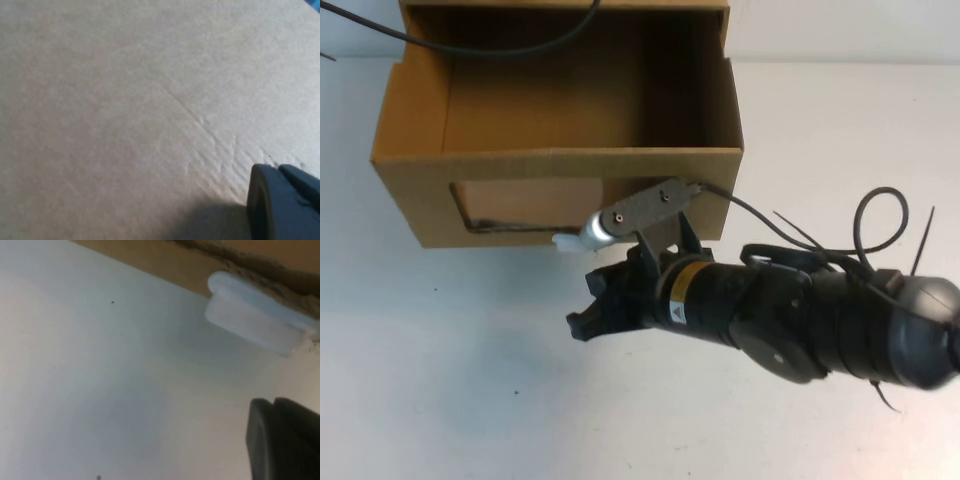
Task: Close the shoe box
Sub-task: Close the shoe box with your right arm
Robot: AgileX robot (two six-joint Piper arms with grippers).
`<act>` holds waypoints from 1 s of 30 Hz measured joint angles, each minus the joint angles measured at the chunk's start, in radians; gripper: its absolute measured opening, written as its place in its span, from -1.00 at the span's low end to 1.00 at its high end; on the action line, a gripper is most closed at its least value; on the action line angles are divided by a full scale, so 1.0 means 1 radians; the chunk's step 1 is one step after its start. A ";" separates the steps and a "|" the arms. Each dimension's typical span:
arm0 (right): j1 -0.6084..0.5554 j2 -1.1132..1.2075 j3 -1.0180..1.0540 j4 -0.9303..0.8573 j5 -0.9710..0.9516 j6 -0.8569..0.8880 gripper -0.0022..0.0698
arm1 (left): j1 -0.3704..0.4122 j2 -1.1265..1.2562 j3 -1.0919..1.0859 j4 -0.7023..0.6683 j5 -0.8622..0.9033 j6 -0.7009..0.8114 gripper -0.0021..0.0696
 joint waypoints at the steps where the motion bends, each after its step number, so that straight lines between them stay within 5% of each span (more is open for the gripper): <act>1: -0.004 0.010 -0.016 0.000 0.010 0.000 -0.97 | 0.000 0.000 0.000 0.000 0.000 0.000 -0.96; 12: 0.027 0.018 -0.180 -0.052 0.524 -0.019 -0.97 | 0.000 0.000 0.000 0.000 0.002 -0.010 -0.96; 19: 0.127 0.017 -0.219 -0.430 0.555 0.000 -0.97 | 0.000 0.000 0.000 0.000 0.002 -0.014 -0.96; 30: 0.156 0.020 -0.219 -0.958 0.568 0.333 -0.97 | 0.000 0.000 0.000 0.000 0.002 -0.023 -0.96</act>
